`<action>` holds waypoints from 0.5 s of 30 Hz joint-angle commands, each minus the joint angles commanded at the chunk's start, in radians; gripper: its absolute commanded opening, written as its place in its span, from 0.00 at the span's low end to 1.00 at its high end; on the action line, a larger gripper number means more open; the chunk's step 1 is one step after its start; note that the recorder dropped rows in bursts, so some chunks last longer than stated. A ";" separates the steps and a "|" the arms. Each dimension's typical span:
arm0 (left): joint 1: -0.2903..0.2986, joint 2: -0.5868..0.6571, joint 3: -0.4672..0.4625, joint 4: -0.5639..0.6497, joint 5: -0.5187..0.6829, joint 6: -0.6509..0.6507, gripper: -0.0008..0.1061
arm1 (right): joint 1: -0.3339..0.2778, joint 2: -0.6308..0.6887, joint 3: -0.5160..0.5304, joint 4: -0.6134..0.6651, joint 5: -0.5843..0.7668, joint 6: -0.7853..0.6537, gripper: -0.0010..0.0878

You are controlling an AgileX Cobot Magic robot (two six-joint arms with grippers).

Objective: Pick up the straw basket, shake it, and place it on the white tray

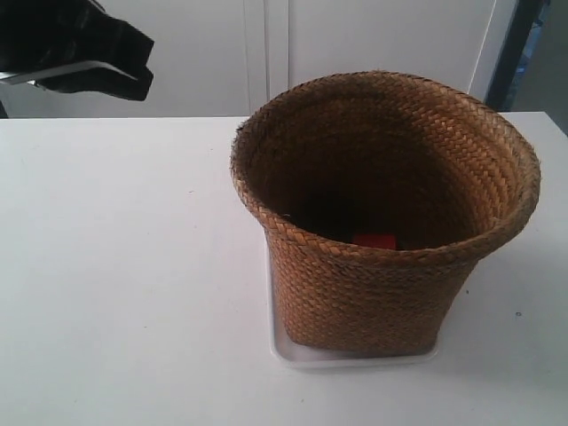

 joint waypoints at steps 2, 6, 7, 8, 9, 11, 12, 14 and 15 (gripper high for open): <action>0.012 -0.011 0.000 0.061 0.011 0.024 0.02 | 0.000 0.000 0.000 0.000 0.000 0.000 0.51; 0.107 -0.128 0.015 0.056 0.031 0.027 0.02 | 0.000 0.000 0.000 0.000 0.000 0.000 0.51; 0.154 -0.185 0.044 0.035 -0.015 0.027 0.02 | 0.000 0.000 0.000 0.000 0.000 0.000 0.51; 0.194 -0.221 0.078 0.013 -0.065 0.027 0.02 | 0.000 0.000 0.000 0.000 0.000 0.000 0.51; 0.258 -0.276 0.148 -0.026 -0.183 0.027 0.02 | 0.000 0.000 0.000 0.000 0.000 0.000 0.51; 0.354 -0.388 0.281 -0.090 -0.303 0.027 0.02 | 0.000 -0.002 0.000 0.000 0.000 0.000 0.51; 0.395 -0.426 0.340 -0.122 -0.312 0.027 0.02 | 0.000 -0.002 0.000 0.000 0.000 0.000 0.51; 0.484 -0.517 0.472 -0.182 -0.312 0.027 0.02 | 0.000 -0.002 0.000 0.000 0.000 0.000 0.51; 0.514 -0.549 0.526 -0.183 -0.317 0.029 0.02 | 0.000 -0.002 0.000 0.000 0.000 0.000 0.51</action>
